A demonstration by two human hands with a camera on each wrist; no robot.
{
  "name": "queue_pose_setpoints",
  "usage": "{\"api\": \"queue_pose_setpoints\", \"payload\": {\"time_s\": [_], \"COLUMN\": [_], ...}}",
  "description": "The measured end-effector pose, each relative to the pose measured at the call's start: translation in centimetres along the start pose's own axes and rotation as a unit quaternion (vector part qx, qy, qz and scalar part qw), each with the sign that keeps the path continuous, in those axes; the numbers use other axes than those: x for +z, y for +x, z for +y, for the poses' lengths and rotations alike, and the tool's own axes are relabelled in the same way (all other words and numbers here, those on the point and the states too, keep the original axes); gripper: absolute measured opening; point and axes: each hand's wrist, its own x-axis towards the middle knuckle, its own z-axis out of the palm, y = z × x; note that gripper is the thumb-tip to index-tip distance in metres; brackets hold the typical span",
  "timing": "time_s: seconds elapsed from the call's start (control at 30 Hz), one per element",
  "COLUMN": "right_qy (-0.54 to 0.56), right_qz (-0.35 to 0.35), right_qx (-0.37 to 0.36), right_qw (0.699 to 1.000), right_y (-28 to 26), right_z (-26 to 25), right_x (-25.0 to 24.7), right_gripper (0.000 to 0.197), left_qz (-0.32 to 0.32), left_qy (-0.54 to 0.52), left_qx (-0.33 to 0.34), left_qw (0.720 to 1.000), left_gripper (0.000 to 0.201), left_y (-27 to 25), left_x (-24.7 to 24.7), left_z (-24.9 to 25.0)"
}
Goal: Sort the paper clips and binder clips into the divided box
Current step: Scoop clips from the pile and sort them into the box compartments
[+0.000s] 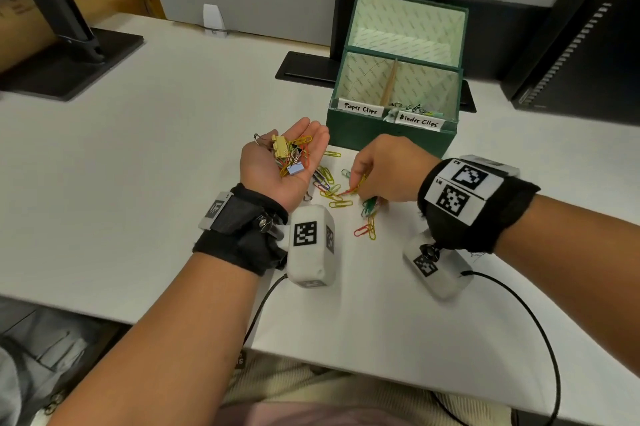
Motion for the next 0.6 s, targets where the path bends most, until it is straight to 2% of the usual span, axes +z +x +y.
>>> {"api": "queue_pose_setpoints", "payload": {"time_s": [0.1, 0.2, 0.33, 0.5, 0.53, 0.6], "right_qy": [0.083, 0.242, 0.354, 0.397, 0.38, 0.288], "right_qz": [0.024, 0.029, 0.04, 0.092, 0.105, 0.125], "right_qx": [0.035, 0.08, 0.057, -0.043, -0.058, -0.076], "right_qw": [0.996, 0.967, 0.933, 0.912, 0.917, 0.946], "right_y": [0.2, -0.2, -1.5, -3.2, -3.3, -3.4], "right_z": [1.8, 3.3, 3.3, 0.1, -0.6, -1.7], "right_x": [-0.6, -1.6, -3.7, -5.7, -5.6, -4.9], "right_gripper": [0.01, 0.01, 0.011, 0.012, 0.012, 0.01], "left_qz": [-0.002, -0.008, -0.01, -0.024, -0.028, -0.032], "left_qy": [0.006, 0.033, 0.065, 0.03, 0.016, -0.005], "left_qx": [-0.006, -0.028, -0.079, -0.123, -0.127, -0.126], "left_qw": [1.0, 0.999, 0.995, 0.992, 0.991, 0.992], "left_gripper": [0.046, 0.046, 0.047, 0.045, 0.043, 0.037], "left_y": [0.0, -0.4, -1.0, -1.5, -1.5, -1.8], "left_x": [0.0, 0.3, 0.8, 1.5, 1.6, 1.8], "left_z": [-0.3, -1.2, -3.1, -5.0, -5.4, -6.1]}}
